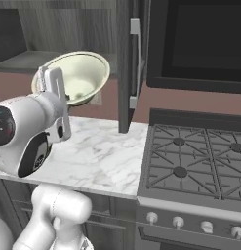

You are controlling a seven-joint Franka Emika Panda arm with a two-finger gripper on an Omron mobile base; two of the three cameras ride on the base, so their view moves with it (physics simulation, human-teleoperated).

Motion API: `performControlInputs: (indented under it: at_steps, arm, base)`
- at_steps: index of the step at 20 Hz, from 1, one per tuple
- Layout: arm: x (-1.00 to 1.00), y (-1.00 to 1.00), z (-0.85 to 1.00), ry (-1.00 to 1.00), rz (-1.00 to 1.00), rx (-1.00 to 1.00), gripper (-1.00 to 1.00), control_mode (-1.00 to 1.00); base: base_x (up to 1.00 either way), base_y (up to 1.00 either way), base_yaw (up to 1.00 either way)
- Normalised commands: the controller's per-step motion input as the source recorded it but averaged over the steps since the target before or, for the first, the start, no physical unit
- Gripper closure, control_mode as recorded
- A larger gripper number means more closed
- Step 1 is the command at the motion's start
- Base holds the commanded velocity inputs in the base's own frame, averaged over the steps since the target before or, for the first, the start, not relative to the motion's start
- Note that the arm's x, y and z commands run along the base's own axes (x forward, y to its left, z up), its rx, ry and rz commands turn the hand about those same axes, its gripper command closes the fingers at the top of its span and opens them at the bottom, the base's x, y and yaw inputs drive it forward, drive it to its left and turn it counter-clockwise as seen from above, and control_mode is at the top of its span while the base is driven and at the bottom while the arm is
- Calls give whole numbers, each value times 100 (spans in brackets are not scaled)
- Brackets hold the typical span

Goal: Open the cabinet. Pick the bowls from the counter and place them in the cabinet. Then close the cabinet.

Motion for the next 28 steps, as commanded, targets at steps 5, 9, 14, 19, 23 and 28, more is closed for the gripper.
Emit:
performControlInputs:
  at_steps: [5,9,14,19,23,28]
  arm:
    - [0,17,26,-4,21,-4,100,-100]
    - [0,33,15,-3,14,-9,100,-100]
    - [4,27,12,0,12,-9,100,-100]
    - [28,26,5,0,9,-8,100,-100]
    - [39,29,1,0,8,-7,100,-100]
    - [43,39,0,0,8,-6,100,-100]
  base:
    - [0,0,0]
    - [0,0,0]
    - [0,0,0]
    - [0,0,0]
    - [0,0,0]
    - [0,0,0]
